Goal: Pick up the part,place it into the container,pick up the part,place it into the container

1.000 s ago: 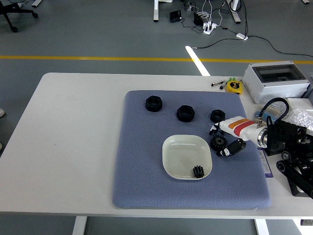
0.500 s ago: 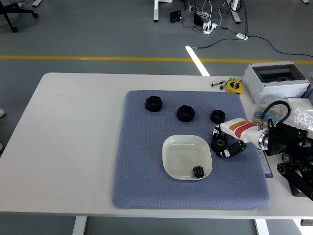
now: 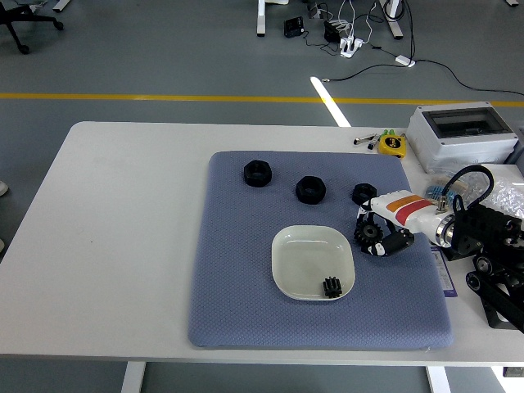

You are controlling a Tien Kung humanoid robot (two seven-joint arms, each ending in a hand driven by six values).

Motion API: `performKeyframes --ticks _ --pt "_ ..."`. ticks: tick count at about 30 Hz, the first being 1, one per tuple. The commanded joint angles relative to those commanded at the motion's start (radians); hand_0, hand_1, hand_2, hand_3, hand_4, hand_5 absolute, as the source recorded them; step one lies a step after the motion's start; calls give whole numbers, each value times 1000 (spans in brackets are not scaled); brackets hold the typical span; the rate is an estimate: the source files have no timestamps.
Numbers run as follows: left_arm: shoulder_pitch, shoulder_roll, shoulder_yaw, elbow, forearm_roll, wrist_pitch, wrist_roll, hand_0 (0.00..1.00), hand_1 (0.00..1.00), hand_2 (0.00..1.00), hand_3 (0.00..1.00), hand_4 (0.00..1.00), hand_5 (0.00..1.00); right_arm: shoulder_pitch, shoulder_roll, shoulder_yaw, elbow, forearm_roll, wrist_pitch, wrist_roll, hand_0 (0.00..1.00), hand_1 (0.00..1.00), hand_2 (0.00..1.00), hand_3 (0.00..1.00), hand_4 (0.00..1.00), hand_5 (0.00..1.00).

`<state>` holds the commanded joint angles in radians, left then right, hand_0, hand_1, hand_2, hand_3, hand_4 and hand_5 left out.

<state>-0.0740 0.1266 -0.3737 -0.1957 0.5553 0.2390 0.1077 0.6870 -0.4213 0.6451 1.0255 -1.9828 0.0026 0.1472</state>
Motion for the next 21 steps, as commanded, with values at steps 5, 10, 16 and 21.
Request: performKeyframes --ticks 5,10,16,21 --pt "-2 0 9 0 -16 2 -4 718 617 689 587 684 640 -6 -8 48 35 -27 -6 -4 77 184 300 431 854 216" --pt "-4 1 12 1 -21 3 -6 717 616 689 587 684 640 -6 -14 84 97 -51 -11 -15 84 187 297 437 835 196" --pt "-4 1 13 1 -18 3 -6 717 615 688 586 684 639 3 3 65 202 -80 -4 -32 89 190 303 444 822 174" --pt "-3 2 14 2 -23 5 -7 717 610 688 586 684 639 17 32 14 256 -88 27 -49 114 224 359 472 752 224"
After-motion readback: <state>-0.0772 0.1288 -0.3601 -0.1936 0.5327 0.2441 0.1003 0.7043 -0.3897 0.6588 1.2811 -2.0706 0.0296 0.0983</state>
